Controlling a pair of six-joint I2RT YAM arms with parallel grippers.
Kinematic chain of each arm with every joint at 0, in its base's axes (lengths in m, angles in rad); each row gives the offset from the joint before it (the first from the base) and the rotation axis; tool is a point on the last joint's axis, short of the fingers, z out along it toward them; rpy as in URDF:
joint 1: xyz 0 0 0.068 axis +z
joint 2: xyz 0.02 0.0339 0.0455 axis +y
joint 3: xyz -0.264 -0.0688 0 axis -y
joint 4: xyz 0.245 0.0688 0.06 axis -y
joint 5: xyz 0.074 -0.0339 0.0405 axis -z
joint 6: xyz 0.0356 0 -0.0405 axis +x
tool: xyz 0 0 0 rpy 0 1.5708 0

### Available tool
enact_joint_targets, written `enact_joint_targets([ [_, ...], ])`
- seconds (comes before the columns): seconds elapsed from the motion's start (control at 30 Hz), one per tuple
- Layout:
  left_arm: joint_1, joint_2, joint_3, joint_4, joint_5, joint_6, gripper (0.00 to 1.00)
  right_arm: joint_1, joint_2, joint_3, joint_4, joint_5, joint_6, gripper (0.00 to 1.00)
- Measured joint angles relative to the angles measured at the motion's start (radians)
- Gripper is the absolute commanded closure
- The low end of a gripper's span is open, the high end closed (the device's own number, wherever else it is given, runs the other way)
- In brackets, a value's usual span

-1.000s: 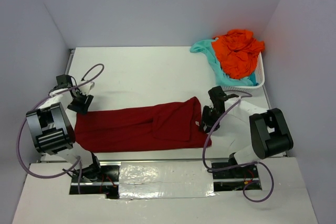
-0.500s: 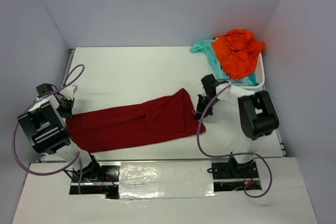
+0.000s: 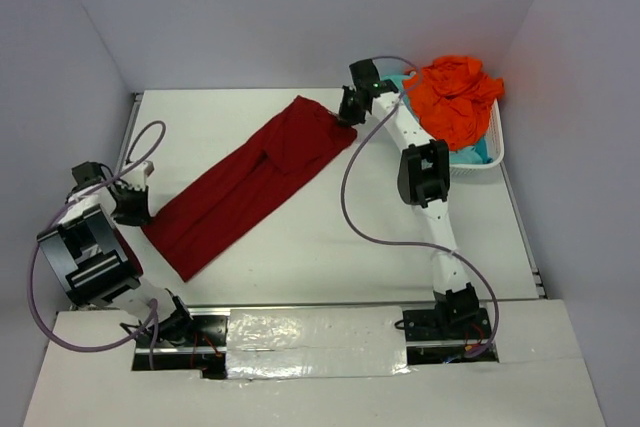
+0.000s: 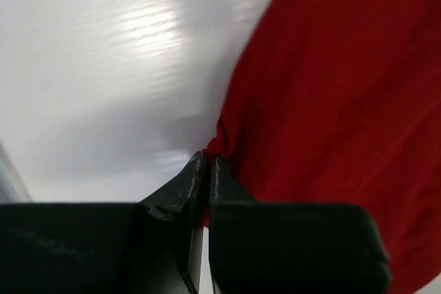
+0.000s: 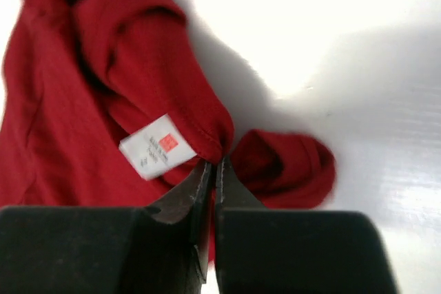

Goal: Fold and stack the t-shirts

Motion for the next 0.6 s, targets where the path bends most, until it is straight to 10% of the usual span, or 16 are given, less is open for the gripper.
enact_joint_targets([
  [0.17,-0.050,0.084,0.035,-0.031,0.016,-0.010,0.84,-0.028,0.090,0.037,0.085,-0.019,0.090,0.31],
  [0.2,-0.051,0.090,0.039,-0.034,0.018,-0.013,0.83,-0.033,0.096,0.043,0.127,-0.014,0.109,0.02],
  [0.47,-0.050,0.090,0.046,-0.050,0.009,-0.032,0.78,-0.113,-0.026,-0.074,0.259,-0.003,0.183,0.00],
  [0.6,-0.050,0.081,0.046,-0.047,-0.023,-0.042,0.55,-0.126,-0.288,-0.418,0.306,0.018,0.219,0.00],
])
